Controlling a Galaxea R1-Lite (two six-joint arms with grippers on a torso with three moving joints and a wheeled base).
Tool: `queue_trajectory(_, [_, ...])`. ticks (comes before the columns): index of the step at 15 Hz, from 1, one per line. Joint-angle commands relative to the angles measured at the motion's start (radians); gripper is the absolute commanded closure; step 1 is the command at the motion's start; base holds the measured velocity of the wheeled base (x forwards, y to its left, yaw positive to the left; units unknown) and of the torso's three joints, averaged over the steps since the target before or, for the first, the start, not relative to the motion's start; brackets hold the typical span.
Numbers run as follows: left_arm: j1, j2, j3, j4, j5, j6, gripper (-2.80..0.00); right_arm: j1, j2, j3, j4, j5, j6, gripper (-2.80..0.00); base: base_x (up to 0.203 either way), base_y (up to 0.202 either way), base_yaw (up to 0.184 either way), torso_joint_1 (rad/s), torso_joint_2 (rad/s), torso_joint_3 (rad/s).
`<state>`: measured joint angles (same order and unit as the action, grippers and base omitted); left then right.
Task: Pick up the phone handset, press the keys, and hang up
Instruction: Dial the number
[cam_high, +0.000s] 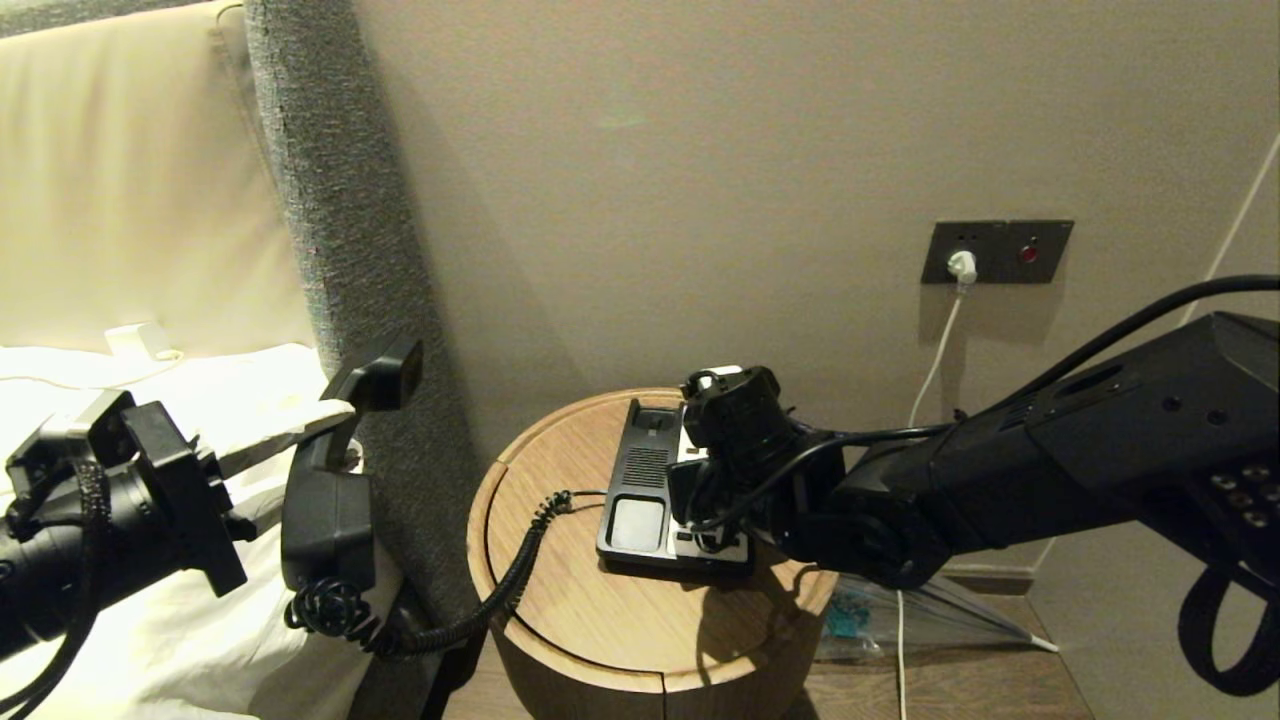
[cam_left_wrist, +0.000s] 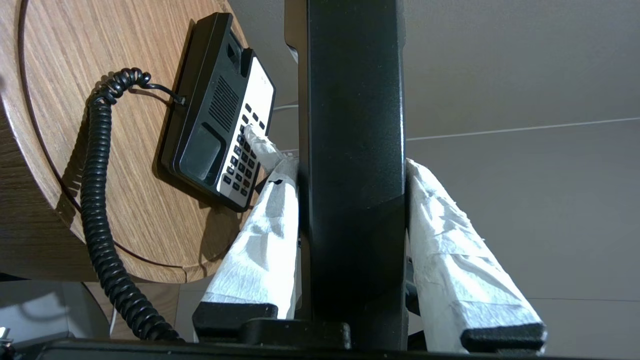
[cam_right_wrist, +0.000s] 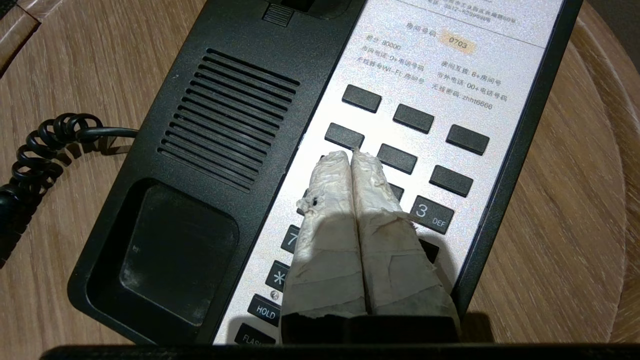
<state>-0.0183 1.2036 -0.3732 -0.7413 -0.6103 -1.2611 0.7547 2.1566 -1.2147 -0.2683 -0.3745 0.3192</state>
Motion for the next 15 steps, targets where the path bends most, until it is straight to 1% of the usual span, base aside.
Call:
queue_trajectory(1, [0.000,0.002,0.000,-0.004,-0.003,-0.007,0.00,0.000,0.008,0.004,0.004,-0.001,0.001,0.00,0.000,0.000,0.000,0.000,0.00,0.000])
queue_trajectory(10, [0.000,-0.010,0.008,-0.004,-0.005,-0.009,0.00,0.006,-0.045,0.007,0.015,-0.001,0.004,0.00,0.000,0.000,0.000,0.000,0.00,0.000])
queue_trajectory(15, [0.000,-0.021,0.029,-0.004,-0.003,-0.007,0.00,0.020,-0.076,0.047,0.015,-0.001,0.008,0.00,0.000,0.000,0.000,0.000,0.00,0.000])
